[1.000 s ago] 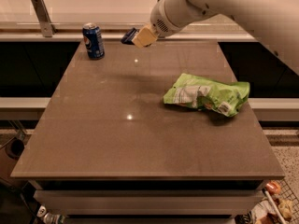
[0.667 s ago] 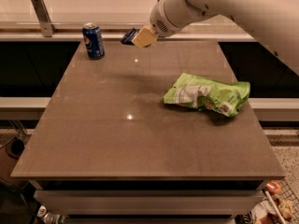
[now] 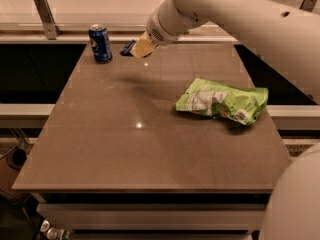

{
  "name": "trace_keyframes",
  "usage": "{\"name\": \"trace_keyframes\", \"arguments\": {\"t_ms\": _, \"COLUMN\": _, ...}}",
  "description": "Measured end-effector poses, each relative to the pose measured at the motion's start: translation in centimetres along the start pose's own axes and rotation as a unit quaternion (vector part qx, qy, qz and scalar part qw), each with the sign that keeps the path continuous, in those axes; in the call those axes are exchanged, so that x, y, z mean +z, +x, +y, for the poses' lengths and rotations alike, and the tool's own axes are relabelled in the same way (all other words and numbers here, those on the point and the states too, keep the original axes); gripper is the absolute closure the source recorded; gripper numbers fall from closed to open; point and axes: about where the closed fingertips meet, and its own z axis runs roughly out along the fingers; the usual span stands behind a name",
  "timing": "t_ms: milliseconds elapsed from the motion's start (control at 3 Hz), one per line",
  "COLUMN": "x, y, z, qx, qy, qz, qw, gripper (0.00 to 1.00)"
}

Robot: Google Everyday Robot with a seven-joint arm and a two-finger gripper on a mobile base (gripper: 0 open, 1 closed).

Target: Move rxbar blueberry near pepsi can

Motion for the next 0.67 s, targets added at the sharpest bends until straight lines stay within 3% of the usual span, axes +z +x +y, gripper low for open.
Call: {"name": "trace_keyframes", "arguments": {"t_ms": 667, "x": 5.3, "y": 0.6, "z": 0.5, "qx": 0.026, "qy": -0.027, "qz": -0.013, "qw": 0.9992, "gripper": 1.00}}
